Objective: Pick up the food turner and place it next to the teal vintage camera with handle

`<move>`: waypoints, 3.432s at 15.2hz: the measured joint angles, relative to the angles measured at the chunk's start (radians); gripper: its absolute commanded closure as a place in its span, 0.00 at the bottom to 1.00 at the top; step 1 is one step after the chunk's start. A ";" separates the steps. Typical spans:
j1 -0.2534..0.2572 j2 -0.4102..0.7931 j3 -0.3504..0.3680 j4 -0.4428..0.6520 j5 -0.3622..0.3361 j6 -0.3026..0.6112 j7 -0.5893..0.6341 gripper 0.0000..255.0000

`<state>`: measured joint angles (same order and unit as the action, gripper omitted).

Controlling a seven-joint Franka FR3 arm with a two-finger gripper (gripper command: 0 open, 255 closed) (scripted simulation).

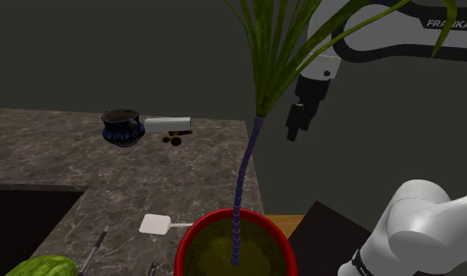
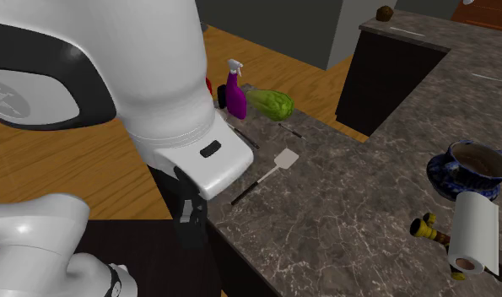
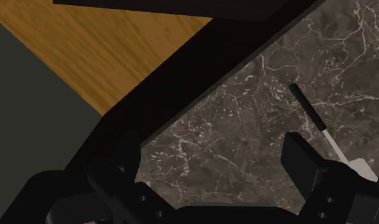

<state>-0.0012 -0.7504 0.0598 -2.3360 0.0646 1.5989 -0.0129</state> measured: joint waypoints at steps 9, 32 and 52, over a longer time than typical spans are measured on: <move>0.070 0.190 0.078 0.010 0.022 0.163 -0.046 0.00; 0.252 0.856 0.310 0.250 -0.121 0.519 -0.105 0.00; 0.257 0.905 0.307 0.215 -0.146 0.600 -0.091 1.00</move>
<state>0.2555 0.1546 0.3671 -2.1213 -0.0815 2.1985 -0.1037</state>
